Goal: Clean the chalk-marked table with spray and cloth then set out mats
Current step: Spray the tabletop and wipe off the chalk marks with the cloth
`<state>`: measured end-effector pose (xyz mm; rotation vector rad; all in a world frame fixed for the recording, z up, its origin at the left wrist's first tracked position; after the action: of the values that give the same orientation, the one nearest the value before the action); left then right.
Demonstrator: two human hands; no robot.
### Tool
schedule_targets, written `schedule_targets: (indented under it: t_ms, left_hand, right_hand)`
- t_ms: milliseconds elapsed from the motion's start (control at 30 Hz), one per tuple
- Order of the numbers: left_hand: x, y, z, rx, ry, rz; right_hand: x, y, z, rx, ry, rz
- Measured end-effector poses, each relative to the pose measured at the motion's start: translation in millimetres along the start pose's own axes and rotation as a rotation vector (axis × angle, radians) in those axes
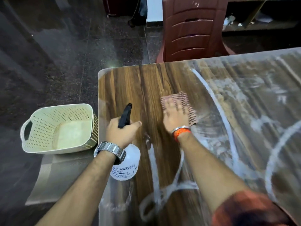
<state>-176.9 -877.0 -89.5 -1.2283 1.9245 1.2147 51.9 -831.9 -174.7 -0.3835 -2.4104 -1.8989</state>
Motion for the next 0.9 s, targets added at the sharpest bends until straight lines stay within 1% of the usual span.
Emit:
schedule_targets:
  t_ms: [100,133,167,200,233,267,300,400,433,467,500,533,567,667,700,733,767,800,900]
  left_hand:
    - [19,-2,-17,-0.003,0.072,0.02]
    - [25,-3,-24,0.014,0.089,0.022]
    - [30,-5,-31,0.04,0.097,0.023]
    - [34,-7,-40,0.071,0.098,0.015]
    - [38,-9,-49,0.107,0.102,0.0]
    - [42,-10,-57,0.138,0.102,-0.019]
    - [47,-11,-66,0.154,0.105,-0.038]
    - [59,-10,-93,0.154,0.095,-0.068]
    - [62,-11,-100,0.15,0.092,-0.061]
    - [65,-12,-107,0.144,0.088,-0.049]
    - [67,-13,-115,0.143,0.085,-0.036]
    - [71,-15,-122,0.146,0.083,-0.027]
    - [74,-18,-131,0.146,0.084,-0.027]
    - [84,-22,-156,0.102,0.092,-0.05]
    - [89,-24,-164,0.082,0.104,-0.051]
    - [94,-26,-172,0.071,0.122,-0.05]
    - [98,-28,-178,0.074,0.145,-0.051]
    - [101,-31,-185,0.087,0.167,-0.055]
    - [108,-39,-202,0.121,0.167,-0.075]
  right_hand:
    - [83,-34,-69,0.089,0.424,-0.101]
    - [101,-45,-95,0.115,0.559,-0.146]
    - [107,-51,-117,0.14,0.644,-0.158]
    - [102,-53,-131,0.146,0.667,-0.135]
    - [87,-50,-136,0.119,0.632,-0.108]
    - [63,-46,-135,0.084,0.542,-0.101]
    - [34,-41,-132,0.065,0.405,-0.095]
    - [-72,-24,-133,0.021,-0.149,0.052]
    - [-93,-22,-140,0.025,-0.294,0.111]
    - [-99,-24,-148,0.03,-0.38,0.142]
    - [-91,-27,-156,0.026,-0.398,0.147]
    - [-75,-30,-165,0.015,-0.346,0.13]
    - [-52,-32,-176,0.008,-0.231,0.1]
    - [17,-58,-228,0.079,0.22,-0.023]
    - [32,-68,-251,0.118,0.334,-0.057]
    - [39,-75,-273,0.134,0.393,-0.068]
    - [40,-79,-289,0.125,0.402,-0.06]
    - [34,-81,-303,0.106,0.37,-0.036]
    - [12,-86,-326,0.073,0.207,0.004]
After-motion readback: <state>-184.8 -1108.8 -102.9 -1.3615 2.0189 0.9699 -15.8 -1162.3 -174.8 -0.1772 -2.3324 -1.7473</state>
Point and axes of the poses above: each hand's wrist, its own z-axis towards the middle knuckle, its own y-axis out of the back of the hand, x = y × z, the point moved 7 cm from there along z, towards the middle knuckle, and after that the axes turned 11 degrees about x, right-handed, at the moved point
